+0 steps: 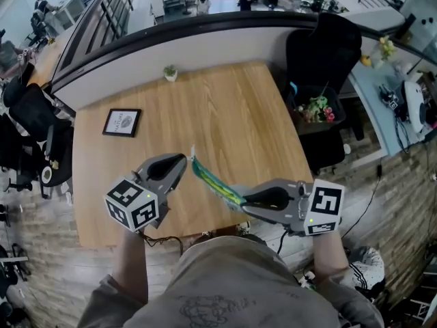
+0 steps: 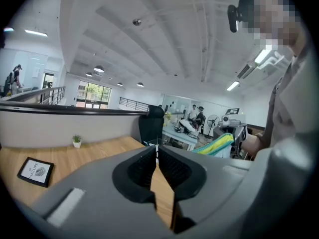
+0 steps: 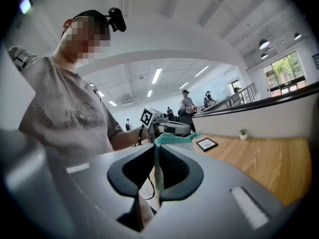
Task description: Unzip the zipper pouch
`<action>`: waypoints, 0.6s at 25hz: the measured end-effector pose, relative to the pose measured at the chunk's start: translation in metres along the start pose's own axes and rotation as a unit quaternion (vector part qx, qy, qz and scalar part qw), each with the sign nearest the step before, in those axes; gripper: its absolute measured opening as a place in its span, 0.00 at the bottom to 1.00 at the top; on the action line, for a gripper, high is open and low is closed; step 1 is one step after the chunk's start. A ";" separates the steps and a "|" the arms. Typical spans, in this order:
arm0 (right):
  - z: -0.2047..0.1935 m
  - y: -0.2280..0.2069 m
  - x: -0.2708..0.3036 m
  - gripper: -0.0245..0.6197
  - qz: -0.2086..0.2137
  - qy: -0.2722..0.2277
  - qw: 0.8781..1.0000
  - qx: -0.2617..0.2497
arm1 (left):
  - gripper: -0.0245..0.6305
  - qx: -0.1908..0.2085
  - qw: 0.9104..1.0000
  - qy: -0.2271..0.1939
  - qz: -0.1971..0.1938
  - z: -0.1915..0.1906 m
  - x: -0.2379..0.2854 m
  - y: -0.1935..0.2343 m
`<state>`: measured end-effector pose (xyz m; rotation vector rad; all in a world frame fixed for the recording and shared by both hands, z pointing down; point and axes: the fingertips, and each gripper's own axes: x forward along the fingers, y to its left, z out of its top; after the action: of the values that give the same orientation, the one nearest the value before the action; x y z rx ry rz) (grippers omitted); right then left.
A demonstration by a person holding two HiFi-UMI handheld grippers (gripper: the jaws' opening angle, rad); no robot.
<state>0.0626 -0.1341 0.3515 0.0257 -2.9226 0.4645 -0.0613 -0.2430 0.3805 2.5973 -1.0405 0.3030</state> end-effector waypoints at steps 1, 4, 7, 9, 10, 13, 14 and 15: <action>0.005 -0.004 -0.001 0.10 -0.015 -0.006 1.000 -0.002 | 0.07 -0.005 1.000 -0.005 0.006 0.002 0.000 0.002; 0.020 -0.024 -0.004 0.10 -0.074 -0.028 0.997 0.005 | 0.10 -0.017 0.999 -0.032 0.028 0.015 -0.006 0.011; 0.039 -0.046 -0.013 0.11 -0.151 -0.056 0.987 -0.002 | 0.10 -0.010 0.997 -0.058 0.057 0.031 -0.016 0.019; 0.051 -0.060 -0.020 0.11 -0.206 -0.069 0.976 -0.025 | 0.10 0.010 0.995 -0.067 0.079 0.041 -0.022 0.022; 0.056 -0.066 -0.023 0.11 -0.233 -0.071 0.969 -0.038 | 0.10 0.023 0.993 -0.070 0.092 0.046 -0.025 0.023; 0.075 -0.077 -0.030 0.11 -0.309 -0.083 0.943 -0.086 | 0.10 0.058 0.987 -0.082 0.122 0.062 -0.032 0.025; 0.084 -0.078 -0.033 0.11 -0.332 -0.091 0.933 -0.105 | 0.10 0.069 0.985 -0.086 0.129 0.068 -0.033 0.025; 0.093 -0.077 -0.036 0.11 -0.352 -0.102 0.923 -0.122 | 0.10 0.080 0.983 -0.092 0.136 0.074 -0.035 0.024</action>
<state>0.0848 -0.2361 0.2816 1.0987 -2.8574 -0.0271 -0.0976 -0.2650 0.3061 2.6622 -1.4983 0.2215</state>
